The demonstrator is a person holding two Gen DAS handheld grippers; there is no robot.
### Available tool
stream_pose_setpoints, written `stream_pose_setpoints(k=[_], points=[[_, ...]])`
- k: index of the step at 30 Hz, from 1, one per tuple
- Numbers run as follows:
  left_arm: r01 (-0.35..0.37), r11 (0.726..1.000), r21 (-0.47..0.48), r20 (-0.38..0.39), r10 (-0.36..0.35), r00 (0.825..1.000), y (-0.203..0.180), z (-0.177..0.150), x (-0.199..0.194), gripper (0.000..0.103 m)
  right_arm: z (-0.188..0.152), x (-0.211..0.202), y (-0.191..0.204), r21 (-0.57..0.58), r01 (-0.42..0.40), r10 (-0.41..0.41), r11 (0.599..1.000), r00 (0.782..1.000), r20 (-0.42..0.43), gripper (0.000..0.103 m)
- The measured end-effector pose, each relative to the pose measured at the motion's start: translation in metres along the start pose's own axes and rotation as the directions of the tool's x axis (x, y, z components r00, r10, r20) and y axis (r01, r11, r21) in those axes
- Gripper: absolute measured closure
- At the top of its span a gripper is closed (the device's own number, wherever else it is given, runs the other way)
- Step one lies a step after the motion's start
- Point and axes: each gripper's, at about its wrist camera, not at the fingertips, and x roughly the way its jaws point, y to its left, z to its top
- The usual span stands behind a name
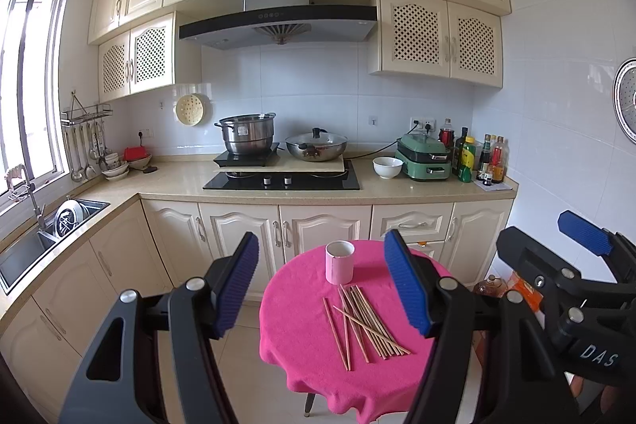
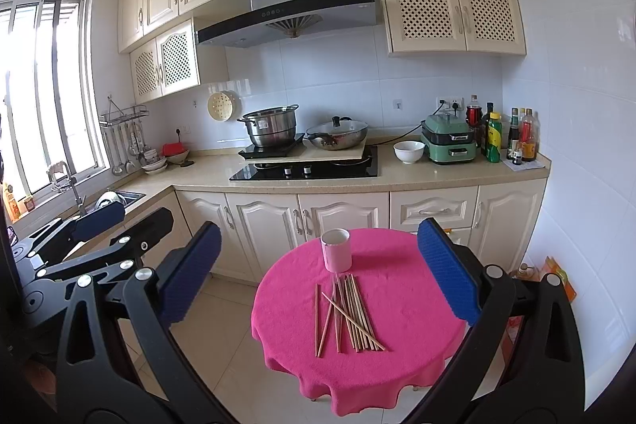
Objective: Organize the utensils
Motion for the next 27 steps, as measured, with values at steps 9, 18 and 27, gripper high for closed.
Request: stream_pose_setpoints(k=[9,18,27], points=[[0.002,1.0,-0.001,-0.001,-0.002,1.0,0.001,-0.001,0.001,0.038,-0.001,-0.001,0.001,0.001,0.001,-0.001,1.0,1.0,-0.004,0.006],[0.002,1.0,-0.004,-0.004,-0.002,1.0,0.004,-0.004,0.004,0.038,-0.002,-0.001,0.001,0.001,0.0,0.0,1.0,1.0,-0.008,0.006],[0.004,1.0,-0.009,-0.012,-0.005,1.0,0.009,-0.009,0.011,0.038,0.006,0.008,0.007,-0.011,0.013,-0.013,1.0,1.0,-0.019,0.006]])
